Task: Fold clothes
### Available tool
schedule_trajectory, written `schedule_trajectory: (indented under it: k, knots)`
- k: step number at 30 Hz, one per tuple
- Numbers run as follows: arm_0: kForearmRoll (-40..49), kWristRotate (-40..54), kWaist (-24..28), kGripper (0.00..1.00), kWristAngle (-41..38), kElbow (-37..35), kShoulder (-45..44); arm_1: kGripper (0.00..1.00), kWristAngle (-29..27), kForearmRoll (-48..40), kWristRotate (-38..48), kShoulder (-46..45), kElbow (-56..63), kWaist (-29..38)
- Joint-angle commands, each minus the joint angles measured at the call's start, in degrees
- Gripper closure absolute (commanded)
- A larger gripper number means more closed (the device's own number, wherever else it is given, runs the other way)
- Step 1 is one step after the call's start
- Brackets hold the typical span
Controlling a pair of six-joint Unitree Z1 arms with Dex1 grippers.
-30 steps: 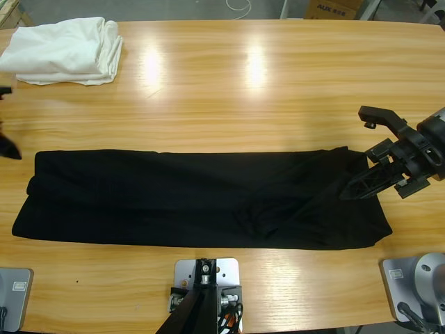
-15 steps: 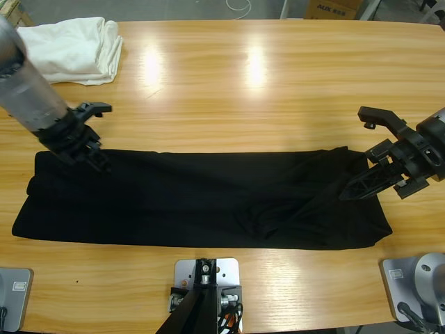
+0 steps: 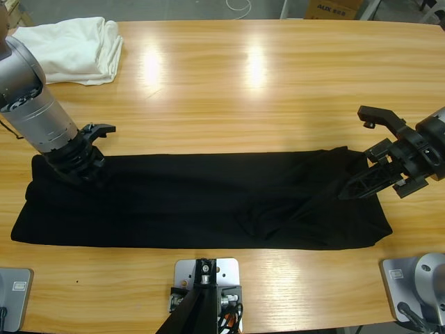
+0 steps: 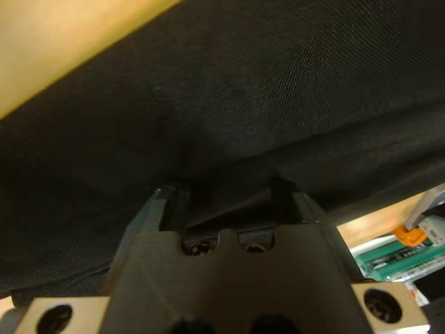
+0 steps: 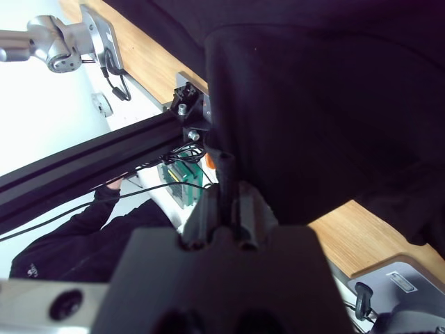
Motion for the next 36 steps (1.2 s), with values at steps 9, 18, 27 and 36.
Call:
schedule_trajectory:
  k: [9, 18, 27, 36]
  knots:
    - [2.52, -3.08, -1.23, 0.525, 6.50, -0.31, -7.99, 1.000, -0.62, -0.78, 0.65, 0.94, 1.82, 0.60]
    - [0.27, -6.60, -4.43, 1.000, 5.35, 3.70, -5.58, 1.000, -0.62, -0.95, 0.68, 0.90, 1.90, 0.60]
    - [-6.22, -10.10, -6.29, 1.000, 3.93, 7.55, -3.21, 1.000, -0.53, -1.13, 0.68, 0.95, 1.99, 0.62]
    - [-6.27, -11.19, -7.15, 1.000, 3.75, 9.04, -3.95, 1.000, -0.48, -1.13, 0.68, 0.86, 1.99, 0.60]
